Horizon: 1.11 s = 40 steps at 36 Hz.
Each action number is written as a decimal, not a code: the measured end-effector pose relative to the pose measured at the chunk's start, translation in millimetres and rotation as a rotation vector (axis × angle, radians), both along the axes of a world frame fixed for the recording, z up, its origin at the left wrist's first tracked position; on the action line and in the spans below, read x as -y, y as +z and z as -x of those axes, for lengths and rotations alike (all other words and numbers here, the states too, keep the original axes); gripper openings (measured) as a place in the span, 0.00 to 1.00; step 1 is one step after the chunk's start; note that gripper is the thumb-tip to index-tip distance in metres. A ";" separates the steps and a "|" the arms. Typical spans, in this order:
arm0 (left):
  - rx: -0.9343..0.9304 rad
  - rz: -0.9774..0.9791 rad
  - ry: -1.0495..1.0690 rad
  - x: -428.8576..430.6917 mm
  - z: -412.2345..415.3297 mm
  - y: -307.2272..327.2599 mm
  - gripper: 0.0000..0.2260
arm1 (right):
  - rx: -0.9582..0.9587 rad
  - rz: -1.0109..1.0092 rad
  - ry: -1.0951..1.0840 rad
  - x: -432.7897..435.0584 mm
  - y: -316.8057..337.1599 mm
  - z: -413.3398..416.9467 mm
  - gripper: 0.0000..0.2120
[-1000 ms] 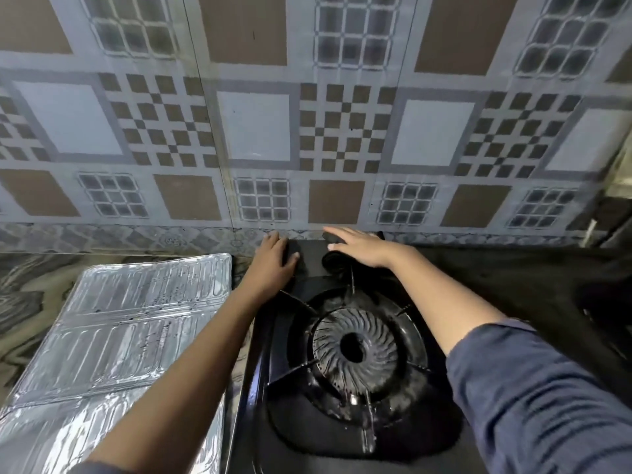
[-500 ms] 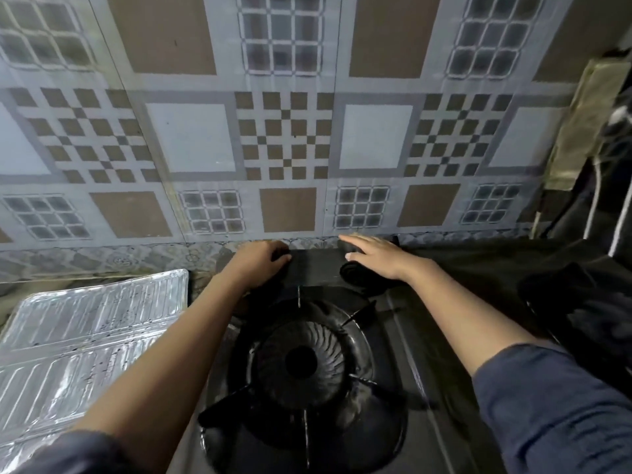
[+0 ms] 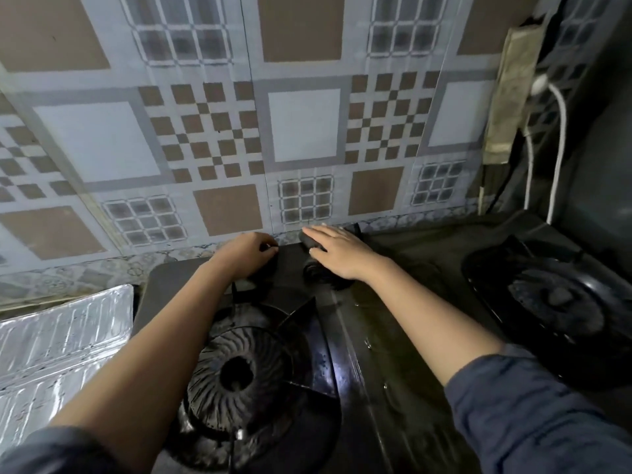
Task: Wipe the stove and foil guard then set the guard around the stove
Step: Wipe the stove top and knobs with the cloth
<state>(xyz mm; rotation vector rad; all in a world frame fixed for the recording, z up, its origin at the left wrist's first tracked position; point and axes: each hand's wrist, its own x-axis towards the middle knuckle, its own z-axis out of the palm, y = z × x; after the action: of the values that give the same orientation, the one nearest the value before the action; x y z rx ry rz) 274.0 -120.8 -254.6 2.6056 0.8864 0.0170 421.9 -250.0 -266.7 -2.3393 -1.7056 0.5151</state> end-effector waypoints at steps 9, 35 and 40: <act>-0.053 -0.009 -0.026 20.5 -34.3 3.0 0.13 | 0.012 0.037 -0.011 37.5 1.6 -50.5 0.24; 0.023 0.064 -0.047 94.5 -161.5 -8.1 0.13 | -0.040 0.193 -0.184 101.2 14.9 -173.5 0.26; 0.024 0.090 -0.095 106.5 -185.6 -6.5 0.13 | -0.059 0.191 -0.234 117.7 17.2 -200.4 0.26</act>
<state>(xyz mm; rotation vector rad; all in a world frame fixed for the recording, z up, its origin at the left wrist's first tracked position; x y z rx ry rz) 459.6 -227.3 -261.1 2.5555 0.7369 -0.0171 622.3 -367.7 -249.5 -2.5827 -1.3878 0.7215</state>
